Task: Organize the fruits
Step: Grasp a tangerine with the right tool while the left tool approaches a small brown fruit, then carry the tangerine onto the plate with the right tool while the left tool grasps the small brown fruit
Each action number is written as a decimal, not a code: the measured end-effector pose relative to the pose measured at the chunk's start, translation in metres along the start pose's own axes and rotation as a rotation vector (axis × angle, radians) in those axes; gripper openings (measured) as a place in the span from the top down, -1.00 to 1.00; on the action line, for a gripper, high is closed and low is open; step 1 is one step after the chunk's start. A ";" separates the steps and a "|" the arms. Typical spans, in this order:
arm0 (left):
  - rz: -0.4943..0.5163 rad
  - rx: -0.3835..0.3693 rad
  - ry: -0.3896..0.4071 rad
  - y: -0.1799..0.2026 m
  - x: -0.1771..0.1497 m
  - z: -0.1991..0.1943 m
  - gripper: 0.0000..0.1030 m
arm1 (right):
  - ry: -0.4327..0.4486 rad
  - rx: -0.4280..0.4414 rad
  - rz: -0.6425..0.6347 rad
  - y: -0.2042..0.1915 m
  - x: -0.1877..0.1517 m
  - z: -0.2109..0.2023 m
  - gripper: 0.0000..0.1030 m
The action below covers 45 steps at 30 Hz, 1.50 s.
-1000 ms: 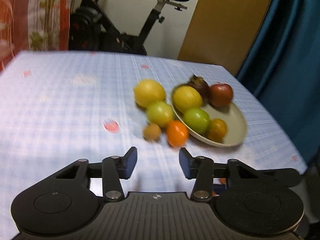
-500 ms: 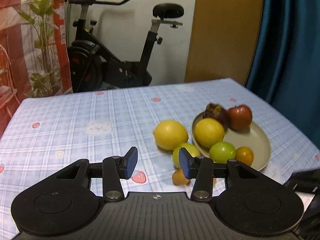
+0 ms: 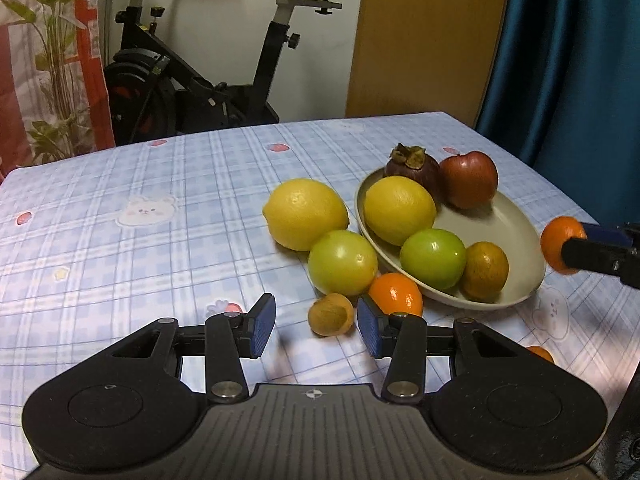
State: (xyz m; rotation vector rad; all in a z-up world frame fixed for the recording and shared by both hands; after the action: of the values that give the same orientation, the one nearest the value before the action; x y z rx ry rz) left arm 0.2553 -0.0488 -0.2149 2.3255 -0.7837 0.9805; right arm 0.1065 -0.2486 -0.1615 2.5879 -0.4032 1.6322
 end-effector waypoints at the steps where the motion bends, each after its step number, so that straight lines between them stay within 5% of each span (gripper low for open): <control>1: -0.002 0.000 -0.002 0.000 -0.001 0.001 0.07 | 0.000 -0.002 0.003 0.002 0.000 0.001 0.21; 10: -0.027 -0.010 -0.011 -0.002 -0.001 0.013 0.09 | -0.011 -0.006 0.015 0.007 -0.003 0.005 0.21; 15: -0.018 -0.020 -0.022 0.000 -0.004 0.015 0.42 | -0.018 -0.005 0.017 0.007 -0.005 0.004 0.21; 34: -0.012 -0.018 -0.004 0.004 -0.008 -0.002 0.43 | -0.030 -0.004 0.009 0.003 -0.006 0.006 0.21; 45: 0.079 -0.033 0.099 0.029 0.045 -0.025 0.43 | -0.016 -0.022 0.030 0.018 0.007 0.018 0.21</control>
State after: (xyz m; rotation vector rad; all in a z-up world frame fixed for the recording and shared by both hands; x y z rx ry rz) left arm 0.2498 -0.0679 -0.1589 2.2141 -0.8507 1.0991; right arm 0.1205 -0.2703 -0.1646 2.5937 -0.4608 1.6076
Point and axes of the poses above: each gripper's, at about its wrist camera, not at the fingertips, and z roughly the way its jaws point, y to its right, x to its top, the point moved 5 cm from there along z, roughly the way its jaws point, and after that the axes turned 14 degrees about -x, right-handed, at the moved point
